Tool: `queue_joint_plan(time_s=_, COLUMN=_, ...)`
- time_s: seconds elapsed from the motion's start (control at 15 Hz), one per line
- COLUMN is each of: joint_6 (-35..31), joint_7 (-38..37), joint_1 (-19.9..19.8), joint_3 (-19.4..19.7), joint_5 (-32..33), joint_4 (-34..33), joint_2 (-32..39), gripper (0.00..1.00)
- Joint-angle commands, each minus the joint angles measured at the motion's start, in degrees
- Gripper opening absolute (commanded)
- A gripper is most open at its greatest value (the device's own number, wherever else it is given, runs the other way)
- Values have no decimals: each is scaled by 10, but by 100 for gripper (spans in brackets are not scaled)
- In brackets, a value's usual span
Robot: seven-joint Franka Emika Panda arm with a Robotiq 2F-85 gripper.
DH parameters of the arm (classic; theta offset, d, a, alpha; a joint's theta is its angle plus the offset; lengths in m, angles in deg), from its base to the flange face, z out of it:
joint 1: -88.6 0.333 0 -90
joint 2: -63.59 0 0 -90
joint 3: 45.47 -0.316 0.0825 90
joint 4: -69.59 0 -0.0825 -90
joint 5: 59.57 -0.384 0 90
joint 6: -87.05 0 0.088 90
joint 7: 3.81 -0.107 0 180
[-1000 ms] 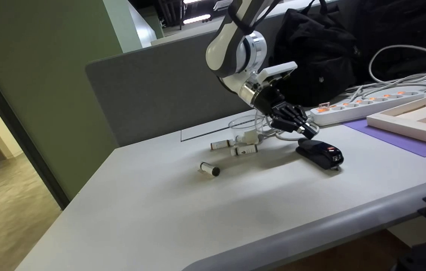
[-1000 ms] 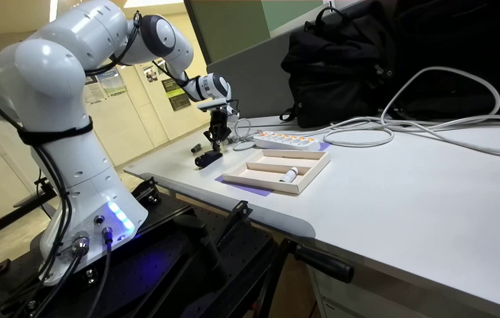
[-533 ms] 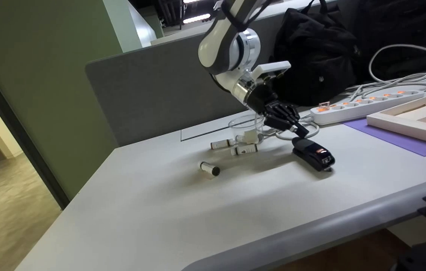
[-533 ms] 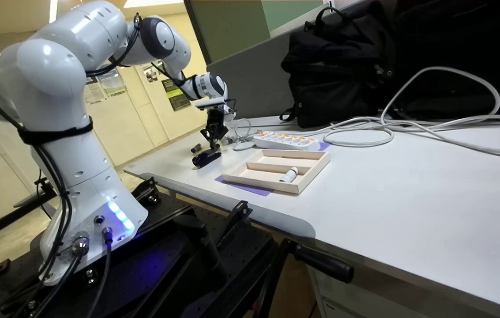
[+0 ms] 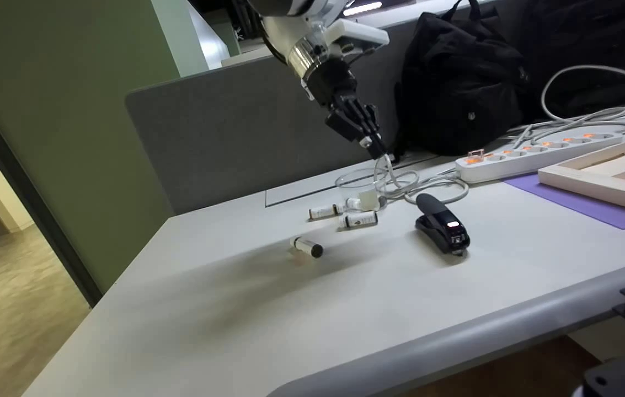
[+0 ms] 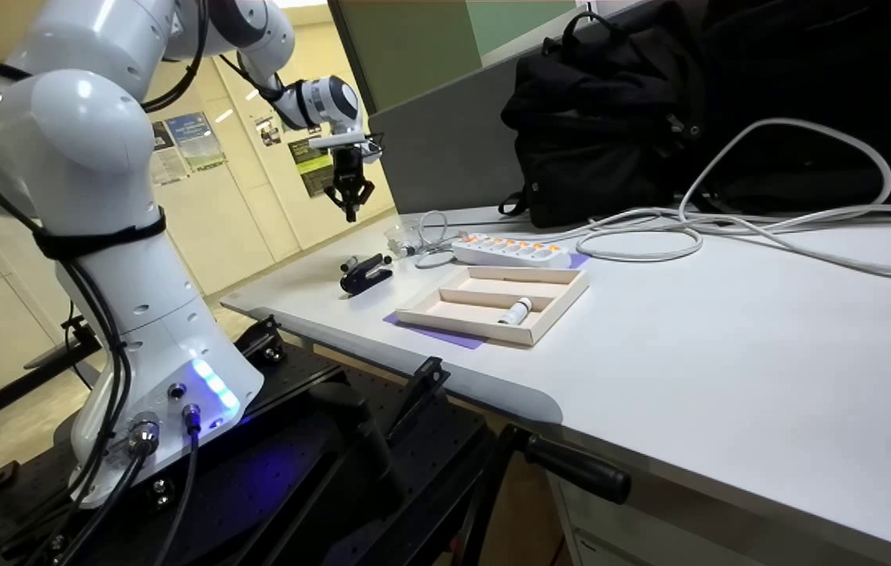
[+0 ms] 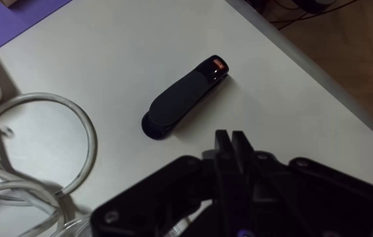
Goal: Press down on the stapler
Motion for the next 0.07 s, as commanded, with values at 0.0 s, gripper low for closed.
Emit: queue_joint_plan(time_s=0.0, joint_6=-6, joint_7=0, joint_1=3, joint_3=4, joint_5=-2, joint_4=18, joint_2=-23, gripper=14)
